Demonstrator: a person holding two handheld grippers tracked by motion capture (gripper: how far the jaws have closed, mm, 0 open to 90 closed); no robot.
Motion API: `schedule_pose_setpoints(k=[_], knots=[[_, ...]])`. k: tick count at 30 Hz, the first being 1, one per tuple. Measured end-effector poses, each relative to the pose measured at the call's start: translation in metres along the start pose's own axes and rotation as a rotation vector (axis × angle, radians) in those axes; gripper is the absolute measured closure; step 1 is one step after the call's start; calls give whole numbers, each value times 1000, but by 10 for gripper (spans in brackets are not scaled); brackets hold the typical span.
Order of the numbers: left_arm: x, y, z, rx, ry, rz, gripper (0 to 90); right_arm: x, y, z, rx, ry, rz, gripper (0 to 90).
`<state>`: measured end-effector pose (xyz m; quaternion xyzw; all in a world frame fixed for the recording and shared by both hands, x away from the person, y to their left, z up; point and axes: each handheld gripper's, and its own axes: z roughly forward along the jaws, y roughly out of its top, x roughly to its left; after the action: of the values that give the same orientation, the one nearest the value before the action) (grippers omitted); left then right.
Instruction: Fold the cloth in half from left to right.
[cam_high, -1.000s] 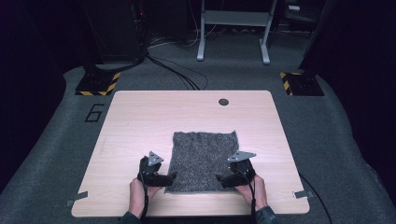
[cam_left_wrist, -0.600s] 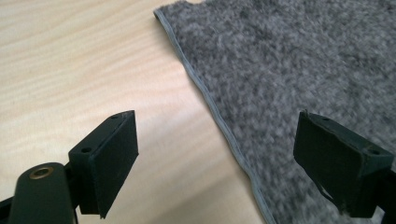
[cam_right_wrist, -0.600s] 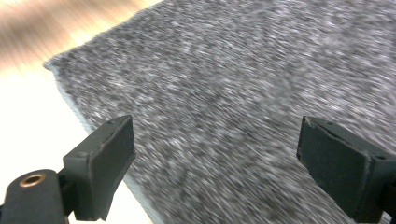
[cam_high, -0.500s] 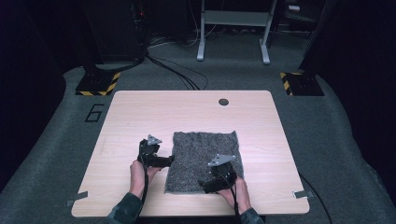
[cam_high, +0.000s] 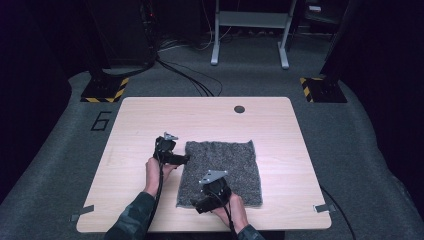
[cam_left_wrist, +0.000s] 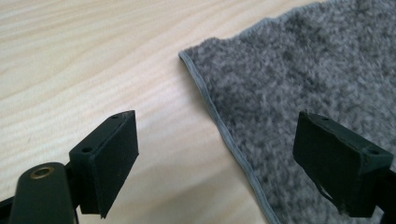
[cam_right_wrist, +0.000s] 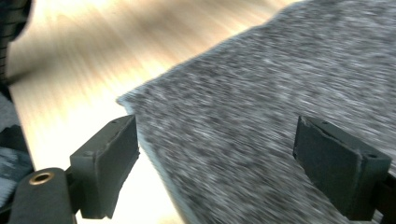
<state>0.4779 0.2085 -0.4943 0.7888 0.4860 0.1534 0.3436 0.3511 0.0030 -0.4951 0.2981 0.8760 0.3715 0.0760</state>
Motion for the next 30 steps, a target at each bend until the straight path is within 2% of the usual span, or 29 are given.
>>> schedule_pose_setpoints(k=[2,3,5,6,11,12,13,16,17,19,20,22,23,24,28,29,30], knots=[[4,5,7,0,0,-14,153,7,3,5,3,4,-10,153],[6,7,9,11,-6,-5,157,10,4,8,7,7,-12,162],[6,10,14,1,2,-17,172,16,6,13,4,-3,-28,195],[7,11,16,2,4,-8,183,19,8,15,-3,6,-33,209],[9,17,26,4,19,-10,257,30,13,27,-2,-4,-56,337],[9,17,26,4,19,-10,277,30,13,27,-2,-4,-56,337],[10,17,31,-4,25,-14,293,33,13,30,-5,-5,-66,391],[11,18,36,-9,22,-35,335,36,13,34,0,-9,-67,460],[11,18,37,-1,19,-24,346,36,13,35,9,-4,-82,479],[10,18,41,0,29,-27,379,38,12,38,2,-14,-62,531],[10,19,42,16,23,-16,392,37,11,39,10,-14,-69,549],[9,19,43,13,29,-20,424,36,10,40,12,-10,-71,568],[7,19,44,14,33,-4,444,37,9,40,36,-7,-62,601],[6,20,45,10,37,0,464,38,8,42,22,-15,-51,614],[2,20,45,14,49,26,549,38,8,42,27,-23,-65,665],[-1,21,46,19,60,47,583,38,7,41,34,-23,-68,703],[-3,21,46,22,55,55,612,38,7,41,27,-27,-61,721]])
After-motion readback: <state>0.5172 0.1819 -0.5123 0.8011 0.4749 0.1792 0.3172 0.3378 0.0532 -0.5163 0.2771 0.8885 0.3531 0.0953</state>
